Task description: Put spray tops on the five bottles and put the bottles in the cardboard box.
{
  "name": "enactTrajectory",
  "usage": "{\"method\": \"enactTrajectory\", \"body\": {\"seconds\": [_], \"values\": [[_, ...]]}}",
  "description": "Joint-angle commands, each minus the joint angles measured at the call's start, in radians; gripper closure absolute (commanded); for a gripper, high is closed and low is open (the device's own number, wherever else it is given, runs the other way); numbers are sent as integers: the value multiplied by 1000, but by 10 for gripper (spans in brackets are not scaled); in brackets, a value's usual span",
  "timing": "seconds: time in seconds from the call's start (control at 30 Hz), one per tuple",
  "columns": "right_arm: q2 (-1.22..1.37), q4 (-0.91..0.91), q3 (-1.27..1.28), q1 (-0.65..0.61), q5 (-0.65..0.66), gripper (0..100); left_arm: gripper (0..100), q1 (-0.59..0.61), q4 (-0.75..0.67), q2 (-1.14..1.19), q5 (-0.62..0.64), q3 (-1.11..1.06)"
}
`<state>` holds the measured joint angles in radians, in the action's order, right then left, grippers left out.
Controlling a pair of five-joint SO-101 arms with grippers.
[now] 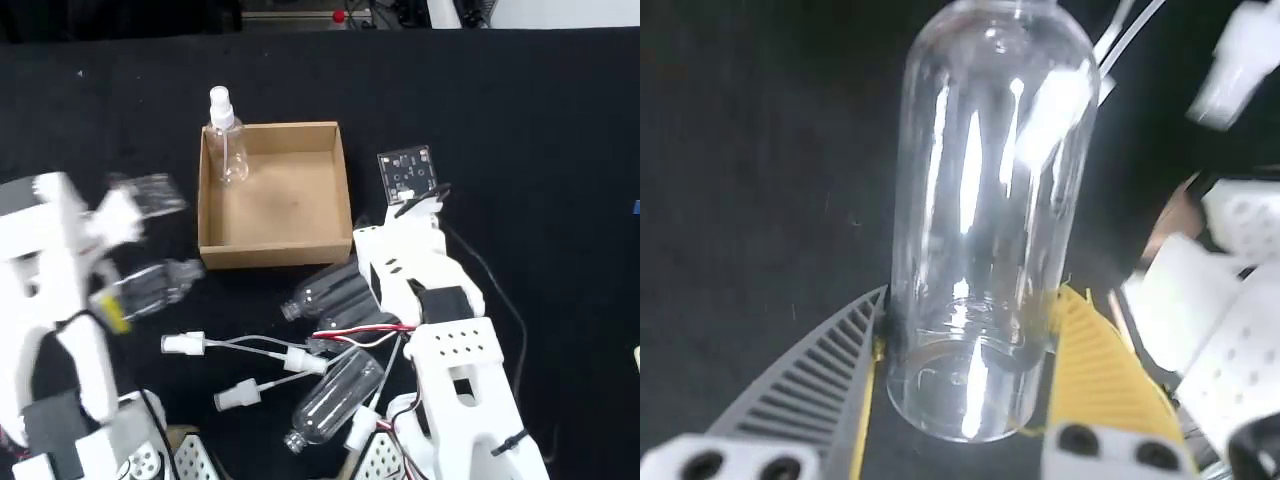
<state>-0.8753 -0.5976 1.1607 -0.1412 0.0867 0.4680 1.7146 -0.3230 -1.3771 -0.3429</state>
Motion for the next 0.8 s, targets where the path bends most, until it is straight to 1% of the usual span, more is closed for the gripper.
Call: {"method": "enactTrajectory", "body": {"seconds": [0.0, 0.1, 0.2, 0.3, 0.37, 0.43, 0.57, 0.77], "values": [[1, 28, -7, 20, 3, 755, 835, 318, -114, -5, -72, -13], [1, 28, -5, 20, 3, 755, 834, 507, -281, -3, -72, -116], [1, 28, -5, 18, 3, 755, 834, 671, -486, -2, -72, -254], [1, 29, -5, 17, 3, 755, 833, 802, -661, -14, -72, -374], [1, 29, -5, 17, 3, 755, 830, 860, -733, -12, -72, -410], [1, 29, -5, 17, 3, 755, 797, 900, -766, -5, -72, -435], [1, 29, -5, 17, 3, 755, 656, 929, -766, -12, -72, -446], [2, 26, -5, 17, 3, 755, 648, 895, -764, -12, -71, -398]]}}
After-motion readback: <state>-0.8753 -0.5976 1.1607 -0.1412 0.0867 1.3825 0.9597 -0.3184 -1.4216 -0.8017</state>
